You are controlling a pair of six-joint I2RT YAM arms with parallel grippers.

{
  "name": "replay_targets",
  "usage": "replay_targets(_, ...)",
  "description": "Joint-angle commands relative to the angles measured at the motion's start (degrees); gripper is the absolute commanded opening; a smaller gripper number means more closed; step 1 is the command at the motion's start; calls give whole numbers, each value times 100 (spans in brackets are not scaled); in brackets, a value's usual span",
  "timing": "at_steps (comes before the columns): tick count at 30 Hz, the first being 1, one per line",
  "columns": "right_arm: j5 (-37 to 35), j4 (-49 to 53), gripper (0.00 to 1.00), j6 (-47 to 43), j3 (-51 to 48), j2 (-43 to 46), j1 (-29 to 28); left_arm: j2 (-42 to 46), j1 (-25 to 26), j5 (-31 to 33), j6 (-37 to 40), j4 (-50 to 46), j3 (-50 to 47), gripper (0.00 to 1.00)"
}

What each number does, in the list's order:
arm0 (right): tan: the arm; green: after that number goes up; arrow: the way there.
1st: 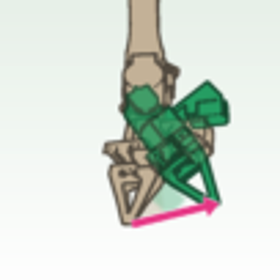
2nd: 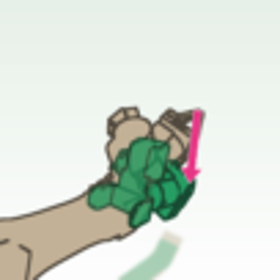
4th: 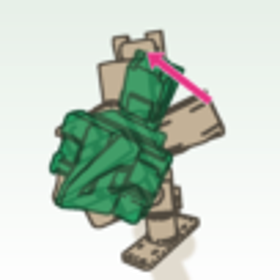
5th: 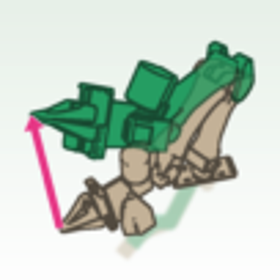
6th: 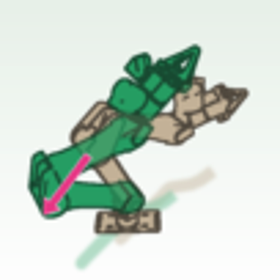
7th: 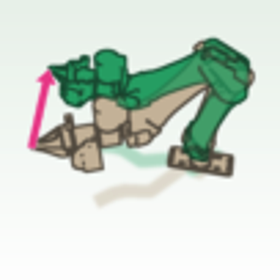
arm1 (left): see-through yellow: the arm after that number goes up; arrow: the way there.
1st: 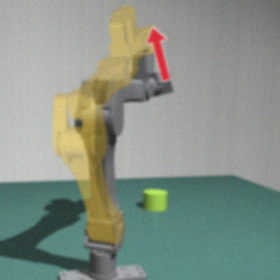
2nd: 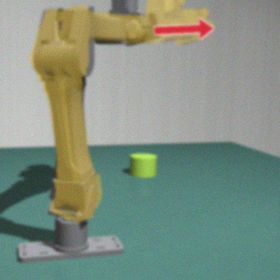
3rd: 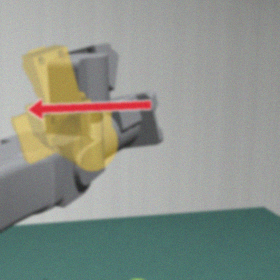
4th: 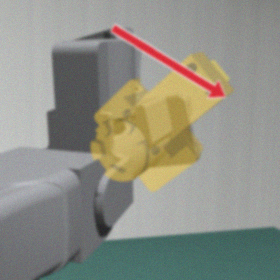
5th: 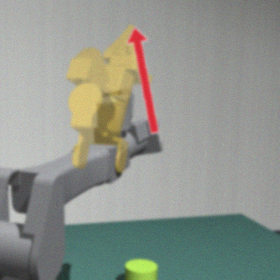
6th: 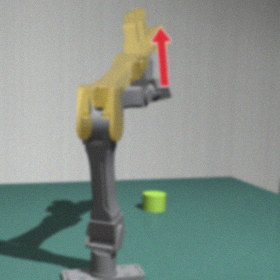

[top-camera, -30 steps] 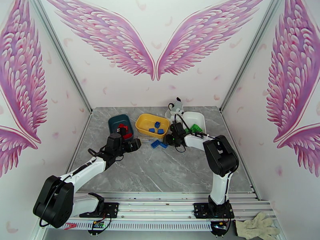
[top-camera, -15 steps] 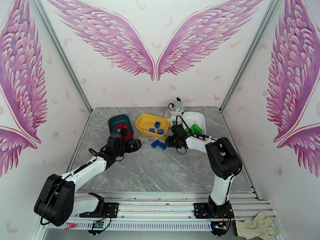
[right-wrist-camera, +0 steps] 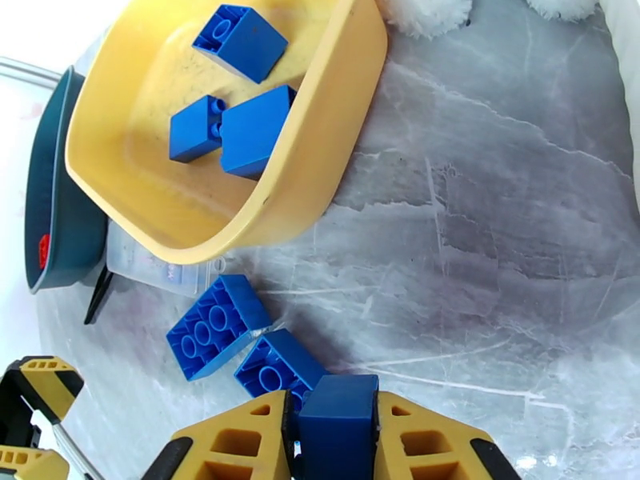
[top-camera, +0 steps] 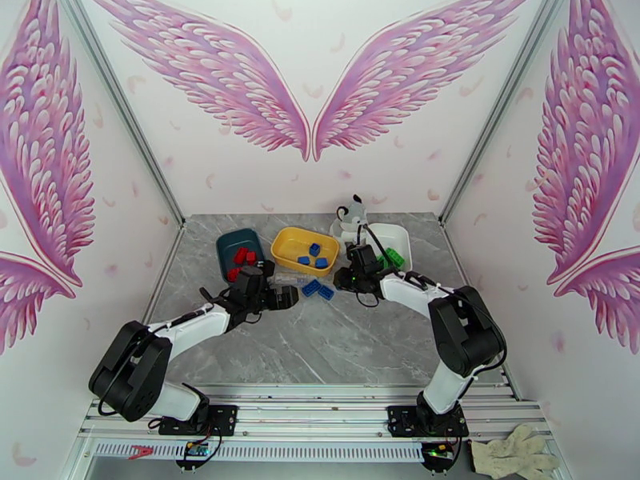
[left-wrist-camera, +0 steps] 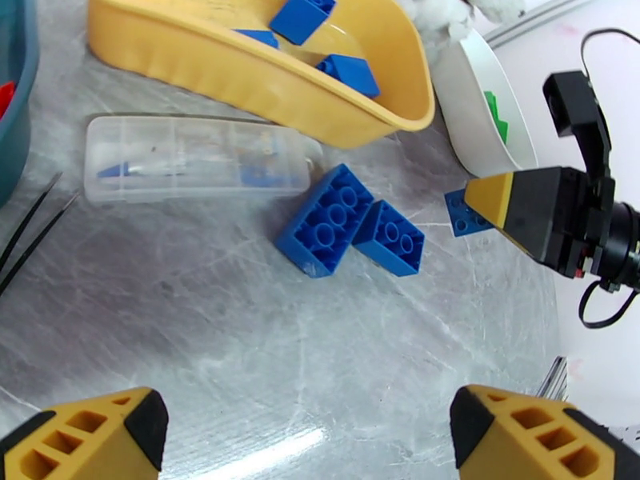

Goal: Sort the legos into containers by color

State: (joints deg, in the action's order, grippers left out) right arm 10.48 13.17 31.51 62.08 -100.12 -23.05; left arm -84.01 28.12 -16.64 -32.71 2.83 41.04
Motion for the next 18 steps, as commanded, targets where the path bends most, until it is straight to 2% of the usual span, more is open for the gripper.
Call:
replay_targets(1,-90,300,25,-72,530,131,-64,25,100,105,203,-36,218,99)
replay_targets(10,-82,764,29,-31,2059,-693,-68,361,106,455,254,18,42,99)
replay_targets(13,-137,981,36,-128,2647,-1047,-77,494,102,552,284,-50,12,99)
replay_targets(18,-408,1406,56,-444,3311,-1370,-121,520,92,592,274,-90,14,99)
